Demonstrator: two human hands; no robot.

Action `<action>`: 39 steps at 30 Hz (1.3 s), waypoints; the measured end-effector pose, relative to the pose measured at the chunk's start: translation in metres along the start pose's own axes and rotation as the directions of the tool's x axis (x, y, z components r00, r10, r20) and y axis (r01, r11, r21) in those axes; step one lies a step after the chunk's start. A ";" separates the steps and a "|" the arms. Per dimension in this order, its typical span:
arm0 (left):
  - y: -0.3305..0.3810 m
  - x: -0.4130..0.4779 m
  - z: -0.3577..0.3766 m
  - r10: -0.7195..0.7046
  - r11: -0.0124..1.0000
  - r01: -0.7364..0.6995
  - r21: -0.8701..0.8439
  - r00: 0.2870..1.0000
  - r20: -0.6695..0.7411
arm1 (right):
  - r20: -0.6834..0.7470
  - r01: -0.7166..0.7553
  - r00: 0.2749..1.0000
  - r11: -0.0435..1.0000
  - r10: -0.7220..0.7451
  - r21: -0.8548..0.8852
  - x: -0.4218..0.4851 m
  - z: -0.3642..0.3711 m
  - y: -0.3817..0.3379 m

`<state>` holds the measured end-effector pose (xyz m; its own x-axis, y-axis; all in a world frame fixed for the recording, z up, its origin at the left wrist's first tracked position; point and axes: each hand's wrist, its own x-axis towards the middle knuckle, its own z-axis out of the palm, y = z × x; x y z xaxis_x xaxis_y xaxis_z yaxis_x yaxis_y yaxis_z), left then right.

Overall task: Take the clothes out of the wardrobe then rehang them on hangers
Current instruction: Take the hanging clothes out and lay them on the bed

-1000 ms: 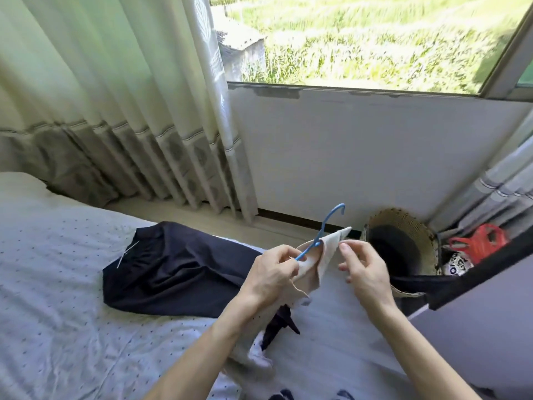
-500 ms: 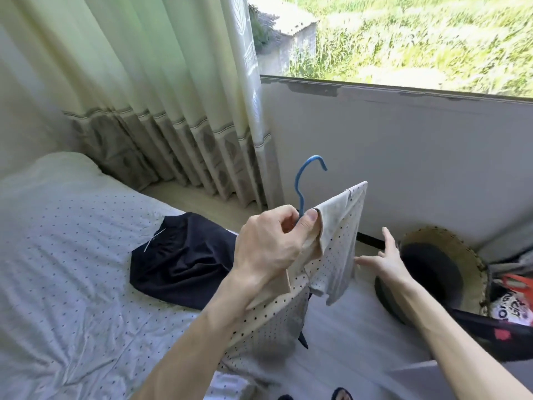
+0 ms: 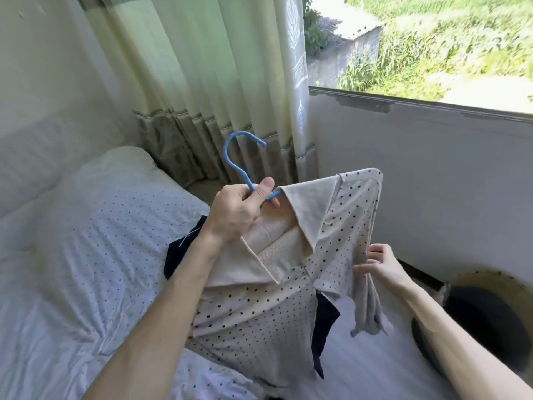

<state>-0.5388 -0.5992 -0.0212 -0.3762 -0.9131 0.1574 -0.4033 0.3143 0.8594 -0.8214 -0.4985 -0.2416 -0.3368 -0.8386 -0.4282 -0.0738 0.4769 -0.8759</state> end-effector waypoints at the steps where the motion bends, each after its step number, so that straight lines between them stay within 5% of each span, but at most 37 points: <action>1: -0.007 0.007 -0.010 -0.018 0.998 0.017 -0.061 1.000 -0.006 | 0.020 0.003 1.000 1.000 -0.003 0.002 0.003 0.006 -0.006; 9: -0.115 0.062 -0.110 -0.295 0.951 0.270 -0.148 0.938 -0.183 | 0.225 -0.050 0.968 0.967 0.109 -0.252 0.056 0.093 -0.051; 16: -0.307 0.120 -0.188 -0.606 0.795 0.568 -0.214 0.764 -0.221 | 0.384 -0.175 0.839 0.859 0.385 -0.481 0.121 0.196 -0.073; 21: -0.448 0.143 -0.196 -0.743 0.669 0.717 -0.194 0.641 -0.192 | 0.337 -0.211 0.798 0.755 0.499 -0.621 0.169 0.279 -0.075; 24: -0.507 0.153 -0.189 -0.776 0.631 0.759 -0.162 0.610 -0.160 | 0.315 -0.315 0.688 0.660 0.654 -0.682 0.188 0.316 -0.056; 27: -0.552 0.168 -0.187 -0.776 0.631 0.765 -0.126 0.621 -0.115 | 0.270 -0.270 0.600 0.509 0.753 -0.817 0.200 0.344 -0.034; 29: -0.576 0.182 -0.185 -0.762 0.648 0.754 -0.107 0.643 -0.079 | 0.215 -0.245 0.659 0.476 0.721 -0.845 0.210 0.358 -0.022; 34: -0.634 0.232 -0.187 -0.784 0.621 0.780 -0.083 0.620 -0.038 | 0.088 -0.321 0.833 0.606 0.547 -0.728 0.253 0.383 -0.018; 39: -0.694 0.268 -0.181 -0.800 0.598 0.801 0.016 0.598 -0.048 | 0.055 -0.302 0.896 0.695 0.441 -0.653 0.303 0.414 -0.025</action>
<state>-0.2090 -1.1088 -0.4876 0.1380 -0.8099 -0.5701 -0.5559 -0.5397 0.6322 -0.5332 -0.8740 -0.4415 -0.2823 -0.5556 -0.7821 -0.5626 0.7562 -0.3341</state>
